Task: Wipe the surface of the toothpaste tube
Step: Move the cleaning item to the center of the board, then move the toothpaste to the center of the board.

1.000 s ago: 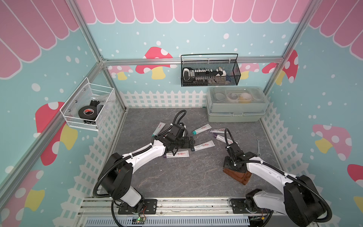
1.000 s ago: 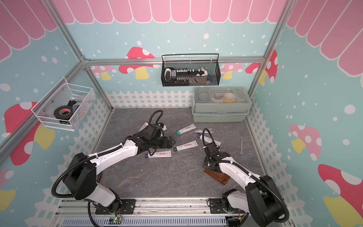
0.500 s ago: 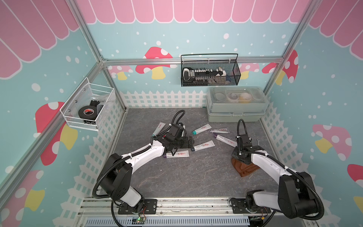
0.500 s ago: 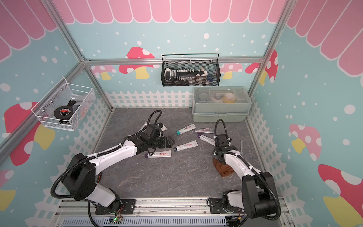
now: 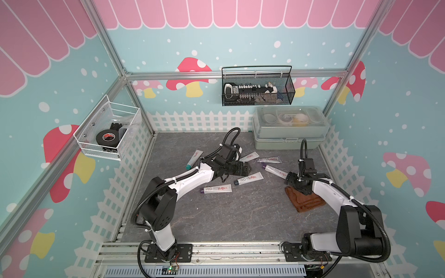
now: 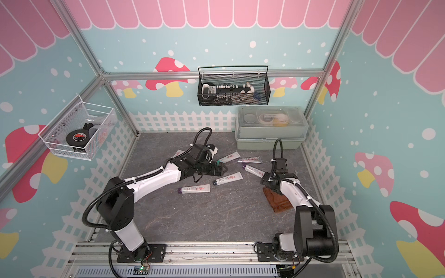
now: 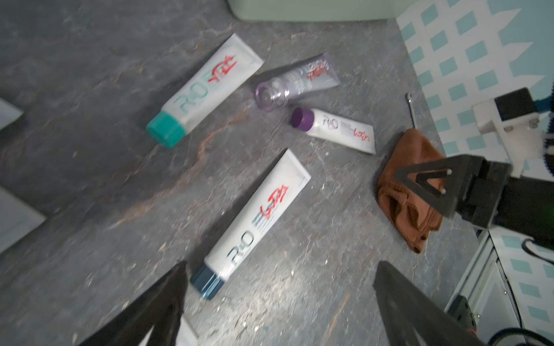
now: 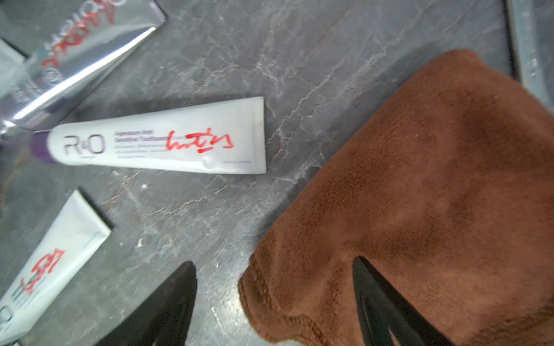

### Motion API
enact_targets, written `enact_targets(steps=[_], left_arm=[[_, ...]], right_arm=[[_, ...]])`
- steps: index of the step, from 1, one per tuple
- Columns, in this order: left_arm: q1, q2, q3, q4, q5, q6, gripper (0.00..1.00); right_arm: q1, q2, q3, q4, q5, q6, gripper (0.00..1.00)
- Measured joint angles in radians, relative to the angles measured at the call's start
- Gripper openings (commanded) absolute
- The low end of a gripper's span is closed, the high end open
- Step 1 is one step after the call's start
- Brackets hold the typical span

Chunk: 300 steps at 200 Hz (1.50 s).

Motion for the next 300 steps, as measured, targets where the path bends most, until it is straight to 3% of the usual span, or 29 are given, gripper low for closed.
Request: enact_targets(steps=[55,85,156,262,300], left_arm=[[-0.047,0.301,0.374,-0.092,0.083,0.130,0.96],[-0.075,0.421,0.495,-0.117,0.146,0.197,0.95],[-0.098,0.602,0.712,-0.152,0.229,0.270,0.95],[-0.098,0.813,1.059,-0.247,0.227,0.294,0.97],[-0.097,0.853,1.099,-0.302,0.227,0.295,0.98]], right_arm=[[0.000,-0.277,0.008,-0.065,0.010,-0.010,0.82],[0.000,-0.360,0.013,-0.097,0.008,-0.010,0.81],[0.000,-0.467,0.011,-0.129,-0.020,-0.009,0.80],[0.000,-0.522,-0.034,-0.143,-0.047,-0.006,0.79],[0.000,-0.537,-0.037,-0.144,-0.048,-0.006,0.79]])
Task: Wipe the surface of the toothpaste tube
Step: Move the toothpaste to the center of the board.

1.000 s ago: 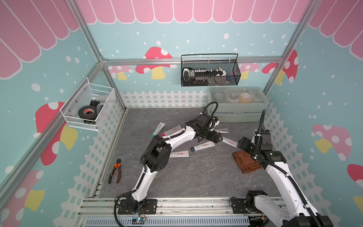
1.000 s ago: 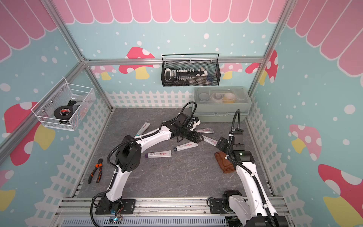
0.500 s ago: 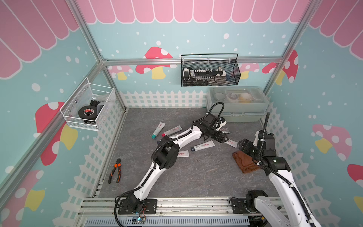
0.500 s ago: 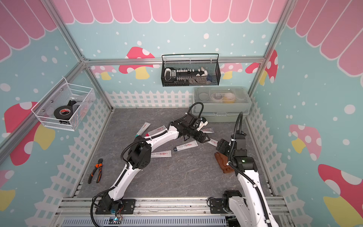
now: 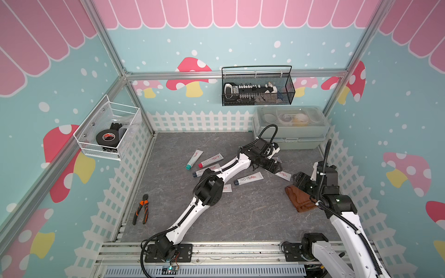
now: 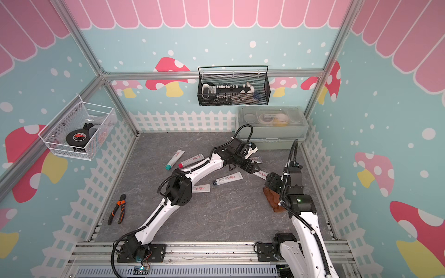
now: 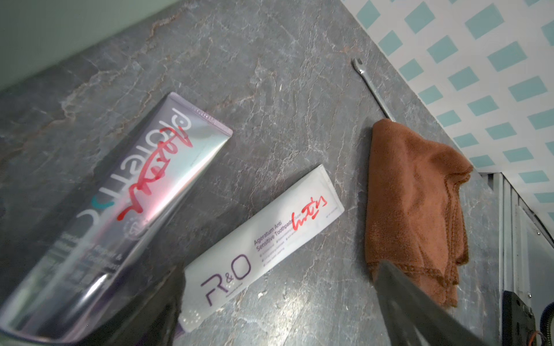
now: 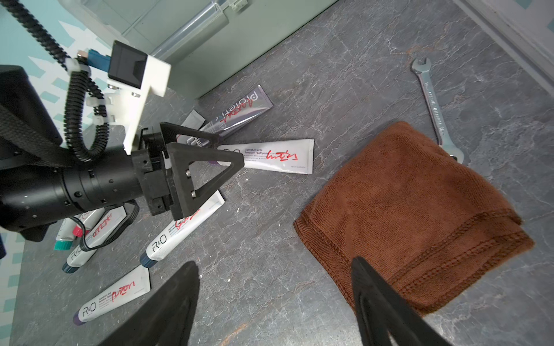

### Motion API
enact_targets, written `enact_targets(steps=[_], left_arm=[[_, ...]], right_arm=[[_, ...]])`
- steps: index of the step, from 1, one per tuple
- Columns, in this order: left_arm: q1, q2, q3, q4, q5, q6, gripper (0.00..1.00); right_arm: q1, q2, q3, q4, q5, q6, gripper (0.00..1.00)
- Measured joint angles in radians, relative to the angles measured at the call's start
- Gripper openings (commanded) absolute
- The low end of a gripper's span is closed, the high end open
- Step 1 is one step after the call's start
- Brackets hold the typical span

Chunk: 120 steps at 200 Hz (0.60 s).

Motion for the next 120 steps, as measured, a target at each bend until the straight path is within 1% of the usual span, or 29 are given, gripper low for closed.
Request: enact_targets(steps=[67,94,120], left_arm=[[0.005,0.002,-0.004,-0.045,-0.007,0.006,0.97],[0.002,-0.003,-0.054,-0.045,-0.027,0.019,0.97],[-0.011,-0.030,-0.112,-0.036,-0.084,0.037,0.94]], right_arm=[[0.000,-0.015,-0.021,-0.002,-0.001,0.000,0.78],[0.000,-0.026,-0.032,-0.003,-0.004,0.001,0.78],[0.000,-0.031,-0.039,-0.004,-0.008,0.001,0.76]])
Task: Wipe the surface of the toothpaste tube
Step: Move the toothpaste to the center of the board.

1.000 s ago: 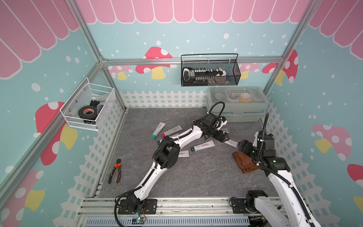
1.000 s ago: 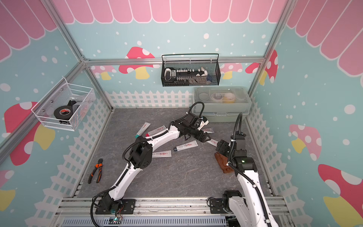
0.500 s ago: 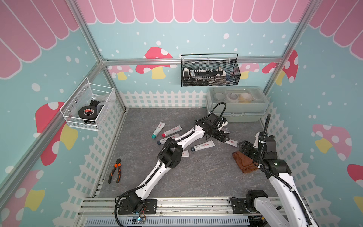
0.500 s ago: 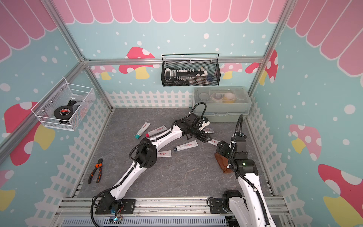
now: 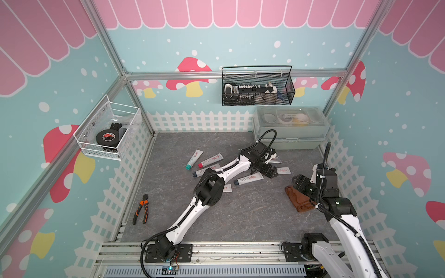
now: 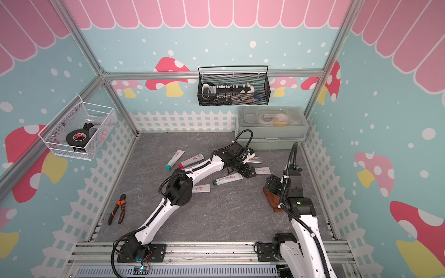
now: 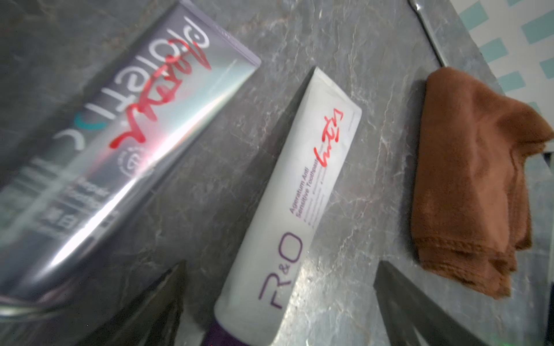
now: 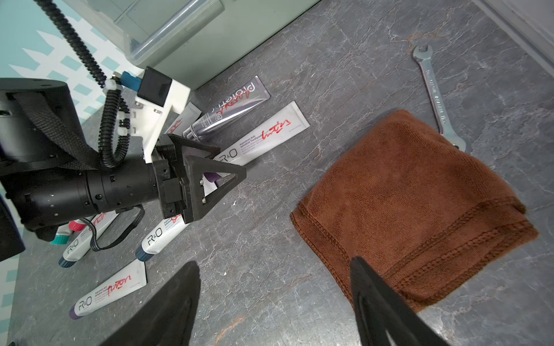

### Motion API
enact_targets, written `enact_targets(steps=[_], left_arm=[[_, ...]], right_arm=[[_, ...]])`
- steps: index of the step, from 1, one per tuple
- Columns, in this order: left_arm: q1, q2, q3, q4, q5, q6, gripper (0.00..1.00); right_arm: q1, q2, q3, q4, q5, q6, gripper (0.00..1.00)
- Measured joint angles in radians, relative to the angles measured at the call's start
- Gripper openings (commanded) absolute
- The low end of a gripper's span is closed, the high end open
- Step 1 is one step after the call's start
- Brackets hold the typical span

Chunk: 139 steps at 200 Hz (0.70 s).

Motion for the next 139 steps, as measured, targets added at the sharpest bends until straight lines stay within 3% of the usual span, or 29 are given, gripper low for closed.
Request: enact_targets(steps=[34,67,85,107,139], left_arm=[[-0.023,-0.019,-0.032,-0.003,-0.081,0.015,0.78],[-0.034,-0.020,-0.042,-0.005,-0.146,0.032,0.47],[-0.038,-0.020,-0.046,-0.005,-0.165,0.037,0.34],[-0.042,-0.021,-0.050,-0.003,-0.171,0.036,0.27],[-0.043,-0.060,-0.119,0.024,-0.167,0.032,0.27]], right_arm=[[0.000,-0.011,-0.004,-0.002,0.000,0.005,0.71],[0.000,-0.016,-0.005,-0.002,-0.001,0.007,0.66],[0.000,-0.018,-0.009,-0.002,-0.001,0.007,0.66],[0.000,-0.021,-0.014,-0.002,-0.002,0.007,0.65],[0.000,-0.029,-0.023,-0.002,-0.003,0.007,0.65]])
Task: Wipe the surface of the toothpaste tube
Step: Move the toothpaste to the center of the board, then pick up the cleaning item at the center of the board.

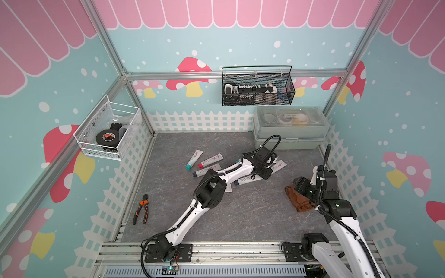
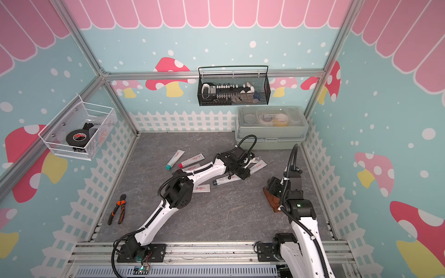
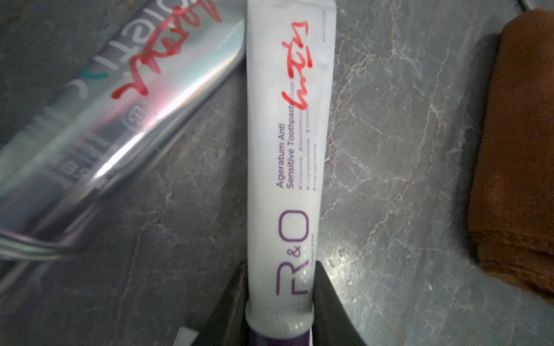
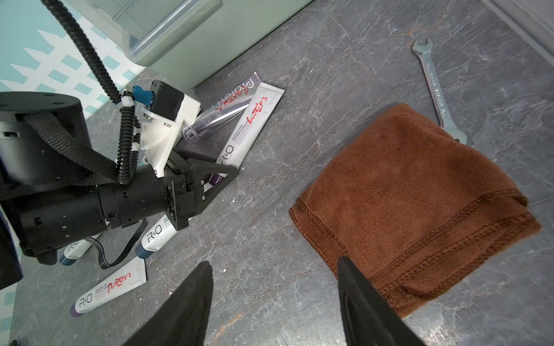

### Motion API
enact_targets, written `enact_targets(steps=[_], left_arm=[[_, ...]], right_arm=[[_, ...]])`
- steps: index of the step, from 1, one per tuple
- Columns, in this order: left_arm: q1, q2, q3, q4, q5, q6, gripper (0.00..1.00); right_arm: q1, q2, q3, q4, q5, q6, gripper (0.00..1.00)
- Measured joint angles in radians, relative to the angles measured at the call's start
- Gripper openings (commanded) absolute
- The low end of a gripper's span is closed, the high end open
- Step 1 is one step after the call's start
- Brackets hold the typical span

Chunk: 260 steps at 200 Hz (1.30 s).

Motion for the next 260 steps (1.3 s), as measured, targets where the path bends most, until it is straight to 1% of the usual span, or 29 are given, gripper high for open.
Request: enact_targets(steps=[28,63,90,106,139,169,187,205,224,260], left_arm=[[-0.002,-0.087,-0.125,0.030,0.016,-0.009,0.27],[-0.008,-0.243,-0.303,0.092,0.036,-0.020,0.27],[-0.026,-0.376,-0.463,0.169,0.044,-0.033,0.28],[-0.043,-0.452,-0.587,0.233,0.044,-0.050,0.29],[-0.081,-0.563,-0.855,0.340,0.038,-0.093,0.29],[-0.111,-0.607,-1.022,0.400,0.014,-0.124,0.29],[-0.126,-0.640,-1.079,0.431,-0.002,-0.140,0.29],[-0.142,-0.671,-1.107,0.451,-0.016,-0.151,0.29],[-0.170,-0.700,-1.136,0.478,-0.029,-0.159,0.29],[-0.219,-0.721,-1.196,0.533,-0.032,-0.176,0.29]], right_arm=[[0.000,-0.004,-0.006,-0.001,0.000,0.000,0.65],[0.000,-0.008,-0.006,-0.008,0.007,-0.004,0.65],[0.000,-0.004,-0.006,-0.009,0.012,-0.009,0.65],[0.000,0.009,-0.006,-0.009,0.012,-0.016,0.66],[0.000,0.092,0.005,-0.009,0.015,-0.043,0.65],[0.000,0.223,0.030,-0.006,0.014,-0.078,0.64],[0.000,0.319,0.047,0.001,0.011,-0.100,0.64],[0.000,0.398,0.058,0.011,0.011,-0.118,0.66],[0.000,0.456,0.060,0.022,0.014,-0.135,0.68],[0.000,0.544,0.061,0.043,0.016,-0.146,0.68]])
